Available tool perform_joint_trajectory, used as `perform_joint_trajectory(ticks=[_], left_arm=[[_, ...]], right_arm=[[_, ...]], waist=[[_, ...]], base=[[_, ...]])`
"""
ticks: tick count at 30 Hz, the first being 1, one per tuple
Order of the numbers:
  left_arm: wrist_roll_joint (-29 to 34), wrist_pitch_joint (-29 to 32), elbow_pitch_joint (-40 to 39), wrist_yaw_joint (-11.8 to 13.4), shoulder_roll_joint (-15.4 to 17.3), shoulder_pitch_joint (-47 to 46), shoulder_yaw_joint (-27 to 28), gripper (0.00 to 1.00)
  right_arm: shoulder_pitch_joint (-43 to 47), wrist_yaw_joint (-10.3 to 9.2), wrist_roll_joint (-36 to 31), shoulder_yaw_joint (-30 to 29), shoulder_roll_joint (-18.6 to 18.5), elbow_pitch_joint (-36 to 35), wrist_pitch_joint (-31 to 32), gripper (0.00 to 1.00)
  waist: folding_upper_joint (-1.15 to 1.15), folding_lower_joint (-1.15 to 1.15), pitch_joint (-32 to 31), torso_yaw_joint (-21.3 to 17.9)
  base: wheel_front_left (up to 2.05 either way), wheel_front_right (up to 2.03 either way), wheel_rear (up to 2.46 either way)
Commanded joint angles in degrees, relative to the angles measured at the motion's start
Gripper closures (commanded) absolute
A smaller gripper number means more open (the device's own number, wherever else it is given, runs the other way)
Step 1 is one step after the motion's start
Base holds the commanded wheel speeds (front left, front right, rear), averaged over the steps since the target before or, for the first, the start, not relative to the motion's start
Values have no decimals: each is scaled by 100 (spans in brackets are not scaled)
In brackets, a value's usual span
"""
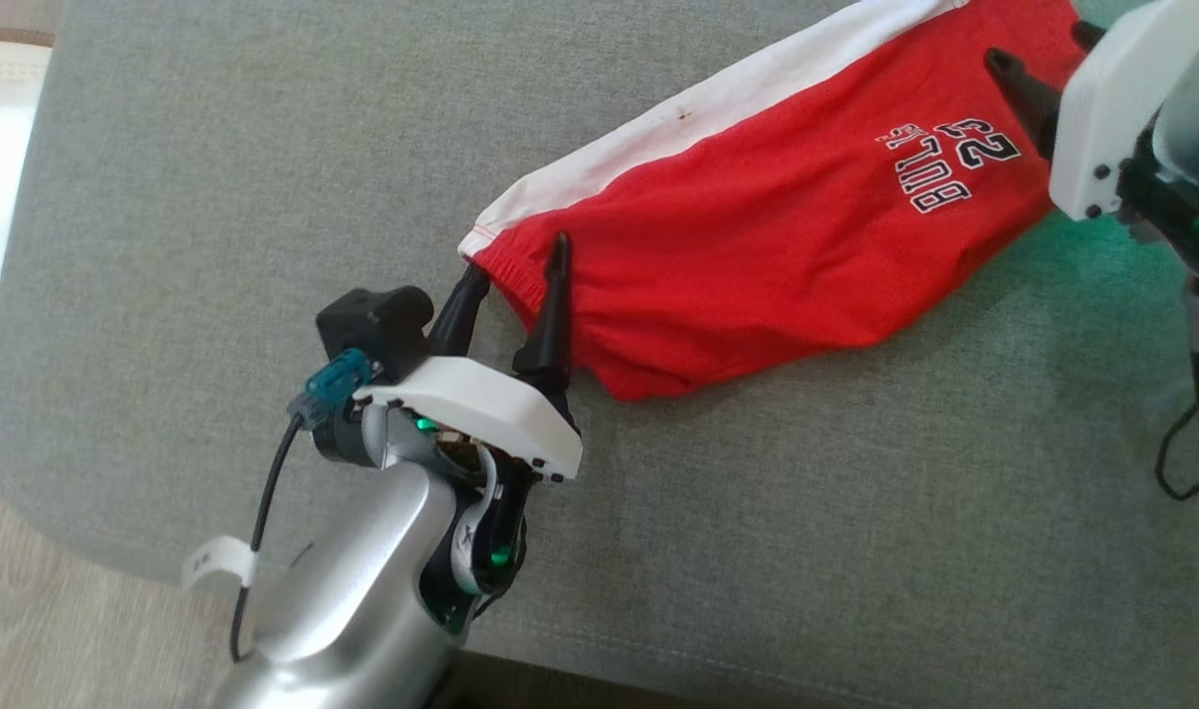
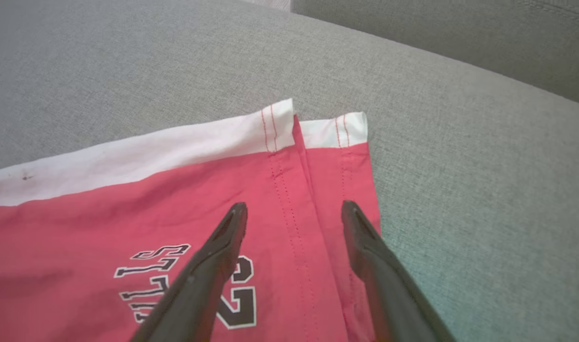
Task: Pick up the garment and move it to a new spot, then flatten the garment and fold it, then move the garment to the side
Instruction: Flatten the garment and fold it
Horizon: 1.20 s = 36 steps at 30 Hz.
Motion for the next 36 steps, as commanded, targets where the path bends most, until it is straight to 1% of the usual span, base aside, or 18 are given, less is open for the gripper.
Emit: perform_joint_trajectory(ticks=[1, 5, 10, 14, 26, 31, 34, 36], left_arm=[[-2, 35, -171, 17, 156, -29, 142, 0], [-119, 242, -243, -4, 204, -14, 130, 0], [-329, 394, -398, -42, 270, 54, 227, 0], [-528, 540, -570, -36, 316, 164, 314, 0], [-1006, 982, -1130, 100, 490, 522, 520, 0], [-994, 1101, -1348, 194, 697, 694, 525, 0], [-738, 1045, -1454, 353, 931, 789, 505, 0], [-570, 918, -1561, 446, 1031, 858, 514, 0]], right_arm=[[-162, 39, -19, 117, -23, -150, -1, 0], [-273, 39, -45, 413, -148, 124, -105, 0], [-332, 39, 47, 514, -166, 341, -273, 0], [-336, 39, 92, 541, -188, 445, -365, 0], [-265, 39, 114, 504, -163, 599, -495, 0], [-189, 39, 61, 540, -221, 668, -499, 0], [-152, 39, 31, 575, -195, 671, -452, 0], [-123, 39, 4, 616, -194, 682, -402, 0]], waist=[[0, 0, 6, -16], [0, 0, 19, -66], [0, 0, -11, -118], [0, 0, -75, -157], [0, 0, -236, -167], [0, 0, -288, -107], [0, 0, -322, -80], [0, 0, -344, -56]], base=[[0, 0, 0], [0, 0, 0], [0, 0, 0], [0, 0, 0], [0, 0, 0], [0, 0, 0], [0, 0, 0], [0, 0, 0]])
